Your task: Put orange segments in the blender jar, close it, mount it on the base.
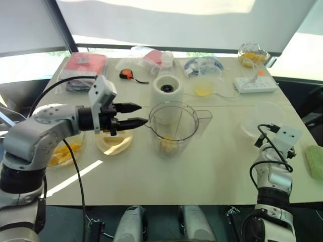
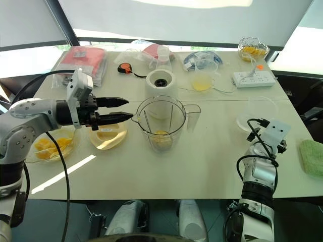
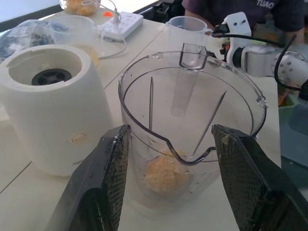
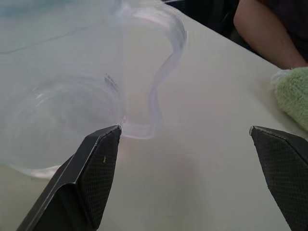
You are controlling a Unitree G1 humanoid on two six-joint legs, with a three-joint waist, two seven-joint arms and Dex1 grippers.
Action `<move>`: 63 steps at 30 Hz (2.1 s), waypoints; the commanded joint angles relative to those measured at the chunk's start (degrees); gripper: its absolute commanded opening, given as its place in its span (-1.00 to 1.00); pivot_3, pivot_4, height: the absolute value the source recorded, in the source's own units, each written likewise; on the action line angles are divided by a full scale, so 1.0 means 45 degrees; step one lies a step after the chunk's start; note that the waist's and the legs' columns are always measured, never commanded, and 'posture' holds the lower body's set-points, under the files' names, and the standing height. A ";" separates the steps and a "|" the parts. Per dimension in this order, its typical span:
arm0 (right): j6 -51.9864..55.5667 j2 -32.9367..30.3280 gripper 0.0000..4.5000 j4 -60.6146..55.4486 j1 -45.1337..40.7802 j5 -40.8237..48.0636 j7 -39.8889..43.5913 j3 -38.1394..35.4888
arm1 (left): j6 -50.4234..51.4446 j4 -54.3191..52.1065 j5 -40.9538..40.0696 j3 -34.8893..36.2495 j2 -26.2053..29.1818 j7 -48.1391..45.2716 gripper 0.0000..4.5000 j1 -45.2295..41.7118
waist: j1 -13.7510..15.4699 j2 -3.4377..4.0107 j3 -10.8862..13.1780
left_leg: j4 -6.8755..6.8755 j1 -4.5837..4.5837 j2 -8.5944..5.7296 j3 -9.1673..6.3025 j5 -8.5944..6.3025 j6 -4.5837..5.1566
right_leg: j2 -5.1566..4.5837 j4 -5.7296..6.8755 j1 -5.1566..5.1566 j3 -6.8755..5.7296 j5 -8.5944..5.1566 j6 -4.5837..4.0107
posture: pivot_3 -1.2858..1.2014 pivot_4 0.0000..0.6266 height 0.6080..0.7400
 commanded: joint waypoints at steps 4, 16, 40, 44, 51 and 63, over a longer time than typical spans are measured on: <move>0.1562 -0.0098 0.97 -0.5514 0.2462 -0.0442 0.0651 0.0571 | -0.0781 0.0442 0.0796 0.0330 0.0684 -0.0360 0.23 0.0329 | 0.0026 0.0003 0.0000 | -0.0006 -0.0001 0.0002 -0.0006 -0.0001 0.0000 | 0.0003 0.0000 -0.0002 -0.0005 -0.0009 -0.0009 | 0.03 -0.52 1.00; 0.0808 0.0017 0.97 -1.1806 0.9013 0.3920 0.6026 -0.1862 | -0.6640 0.5802 0.7295 -0.3836 0.1897 -0.2381 0.23 -0.0192 | 0.0199 -0.0002 -0.0002 | -0.0007 -0.0003 0.0020 0.0006 -0.0002 0.0000 | -0.0001 -0.0025 0.0001 -0.0010 -0.0021 -0.0012 | 0.03 -0.52 1.00; 0.3945 -0.8072 0.97 -1.2848 1.2544 1.4365 1.1324 -0.6826 | -1.4040 1.7369 1.3056 -0.6593 -0.2266 -0.2846 0.23 -0.5362 | 0.0720 -0.0051 -0.0032 | 0.0022 -0.0089 0.0057 0.0002 -0.0019 0.0026 | 0.0007 -0.0143 -0.0001 -0.0068 0.0005 -0.0028 | 0.03 -0.52 1.00; 0.4472 -0.9318 0.97 -1.3367 1.2259 1.5141 1.1779 -0.7138 | -1.4138 1.7561 1.3250 -0.6661 -0.2355 -0.3133 0.23 -0.5440 | 0.0722 -0.0053 -0.0035 | 0.0028 -0.0089 0.0055 0.0001 -0.0018 0.0026 | 0.0007 -0.0141 0.0004 -0.0068 0.0011 -0.0017 | 0.03 -0.52 1.00; 0.4803 -1.1036 0.97 -1.4379 1.1476 1.6527 1.2241 -0.7349 | -1.4075 1.7710 1.3464 -0.6519 -0.2501 -0.2992 0.23 -0.5541 | 0.0720 -0.0104 -0.0067 | 0.0036 -0.0076 0.0059 -0.0002 -0.0018 0.0026 | 0.0012 -0.0141 0.0020 -0.0070 0.0015 -0.0010 | 0.03 -0.52 1.00; 0.4697 -1.1292 1.00 -1.4300 0.9799 1.6019 1.1406 -0.5249 | -1.3976 1.7404 1.3969 -0.6738 -0.2366 -0.2905 -0.88 -0.5353 | 0.0735 -0.0134 -0.0096 | 0.0046 -0.0032 0.0068 0.0001 -0.0017 0.0025 | 0.0005 -0.0136 0.0066 -0.0070 0.0027 -0.0029 | 0.03 -0.52 1.00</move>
